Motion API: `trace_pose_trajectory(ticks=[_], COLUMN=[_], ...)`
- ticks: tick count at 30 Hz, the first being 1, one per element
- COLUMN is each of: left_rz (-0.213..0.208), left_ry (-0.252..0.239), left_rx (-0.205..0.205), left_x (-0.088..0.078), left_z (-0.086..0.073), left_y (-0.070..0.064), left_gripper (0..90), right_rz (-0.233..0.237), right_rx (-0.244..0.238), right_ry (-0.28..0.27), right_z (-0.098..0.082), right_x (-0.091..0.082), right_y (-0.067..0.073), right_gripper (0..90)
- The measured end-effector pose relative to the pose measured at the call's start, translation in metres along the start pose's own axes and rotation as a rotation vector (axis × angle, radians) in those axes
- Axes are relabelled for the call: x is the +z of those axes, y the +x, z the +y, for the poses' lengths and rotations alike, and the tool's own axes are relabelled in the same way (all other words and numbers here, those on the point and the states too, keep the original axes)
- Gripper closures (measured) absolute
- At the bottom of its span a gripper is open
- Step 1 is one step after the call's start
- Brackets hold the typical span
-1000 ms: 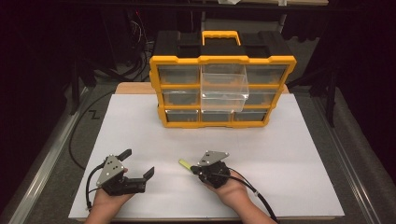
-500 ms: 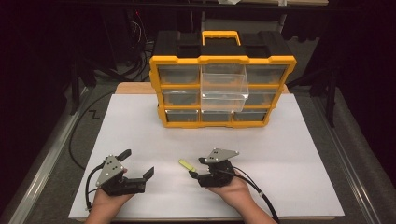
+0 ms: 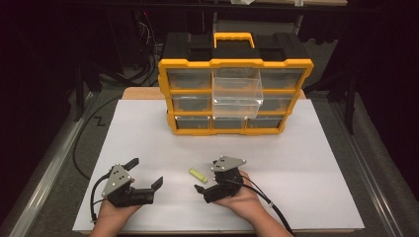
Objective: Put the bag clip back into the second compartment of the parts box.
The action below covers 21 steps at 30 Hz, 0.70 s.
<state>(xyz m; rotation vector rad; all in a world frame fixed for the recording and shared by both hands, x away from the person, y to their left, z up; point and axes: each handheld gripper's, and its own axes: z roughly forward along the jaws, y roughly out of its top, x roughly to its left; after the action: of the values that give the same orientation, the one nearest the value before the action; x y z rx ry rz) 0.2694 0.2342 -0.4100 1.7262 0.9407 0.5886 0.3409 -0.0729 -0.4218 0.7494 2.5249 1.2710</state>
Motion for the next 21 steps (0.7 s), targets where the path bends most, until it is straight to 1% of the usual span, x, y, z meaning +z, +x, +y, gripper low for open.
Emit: trace_pose_trajectory(ticks=[2,4,6,7,8,9,11,13,14,15,17,18,19,20,21], left_rz=[0.0,0.001,0.0,0.0,0.0,0.0,0.0,-0.001,-0.002,-0.003,-0.003,-0.003,-0.002,-0.001,-0.002], left_ry=[0.0,0.0,0.0,0.001,0.0,0.001,0.002,0.003,0.0,-0.001,0.0,0.0,-0.002,-0.003,-0.002], left_rx=[0.001,0.001,0.002,0.002,0.002,0.001,0.0,0.003,0.005,0.007,0.007,0.006,0.005,0.004,0.005], left_x=[0.0,0.0,0.0,0.0,0.0,0.0,0.0,0.0,0.0,0.0,0.0,0.0,0.0,0.0,-0.001], left_z=[0.0,0.0,0.0,0.0,0.0,0.0,0.0,0.0,0.0,0.0,0.0,0.0,0.0,0.0,0.0], left_y=[0.0,0.0,0.0,0.001,0.001,0.001,0.001,0.001,0.0,0.0,0.0,0.0,0.0,0.0,0.001], left_gripper=[0.2,0.2,0.2,0.2,0.2,0.2,0.2,0.2,0.2,0.2,0.2,0.2,0.2,0.2,0.2], right_rz=[0.003,0.009,0.013,0.012,0.012,0.007,0.011,0.022,0.029,0.03,0.04,0.034,0.039,0.039,0.038], right_rx=[0.012,0.013,0.02,0.024,0.024,0.035,0.046,0.057,0.059,0.054,0.058,0.057,0.051,0.051,0.05], right_ry=[0.009,0.015,0.016,0.014,0.014,0.015,0.024,0.04,0.047,0.052,0.063,0.073,0.086,0.086,0.093], right_z=[0.002,0.004,0.006,0.007,0.007,0.008,0.008,0.009,0.01,0.01,0.01,0.01,0.01,0.01,0.01], right_x=[0.004,0.007,0.01,0.013,0.013,0.015,0.019,0.023,0.025,0.027,0.029,0.03,0.033,0.033,0.034], right_y=[0.0,-0.001,-0.001,-0.004,-0.004,-0.005,-0.007,-0.008,-0.008,-0.007,-0.007,-0.007,-0.006,-0.006,-0.006], right_gripper=[0.1,0.1,1.9,9.8,9.8,13.1,20.1,31.5,35.3,40.2,52.5,55.7,60.7,60.7,62.8])
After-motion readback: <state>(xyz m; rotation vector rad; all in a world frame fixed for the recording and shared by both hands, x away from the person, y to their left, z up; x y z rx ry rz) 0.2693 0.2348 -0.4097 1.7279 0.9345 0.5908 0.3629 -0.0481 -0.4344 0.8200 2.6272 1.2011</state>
